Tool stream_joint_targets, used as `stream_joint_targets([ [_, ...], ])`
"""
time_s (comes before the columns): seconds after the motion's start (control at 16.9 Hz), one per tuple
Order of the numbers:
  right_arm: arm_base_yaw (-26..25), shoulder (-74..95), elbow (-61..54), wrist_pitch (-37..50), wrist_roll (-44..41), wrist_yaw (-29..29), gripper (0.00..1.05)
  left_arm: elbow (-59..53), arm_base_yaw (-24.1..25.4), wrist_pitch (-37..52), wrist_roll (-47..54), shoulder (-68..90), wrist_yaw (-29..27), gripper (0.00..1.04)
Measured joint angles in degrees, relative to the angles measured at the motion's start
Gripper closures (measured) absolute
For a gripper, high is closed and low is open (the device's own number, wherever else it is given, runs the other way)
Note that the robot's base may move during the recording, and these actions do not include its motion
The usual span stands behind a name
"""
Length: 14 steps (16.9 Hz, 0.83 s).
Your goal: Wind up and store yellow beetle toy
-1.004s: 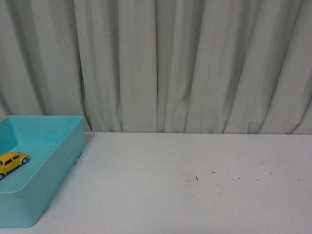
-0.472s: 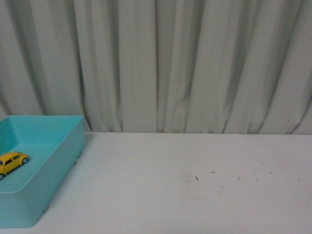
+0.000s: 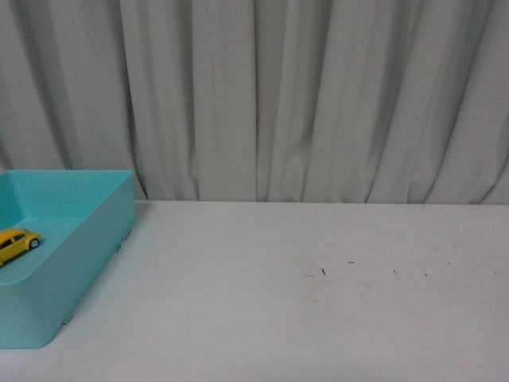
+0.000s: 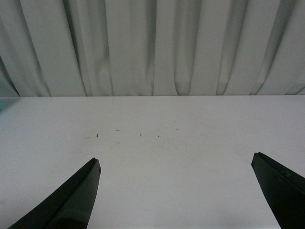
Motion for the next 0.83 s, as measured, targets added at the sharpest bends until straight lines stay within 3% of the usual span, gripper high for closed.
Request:
stream_joint_targets([
  [0.83, 0.0, 0.0, 0.0, 0.0, 0.0, 0.0, 0.07, 0.0, 0.0, -0.1, 0.0, 0.0, 0.1, 0.07],
])
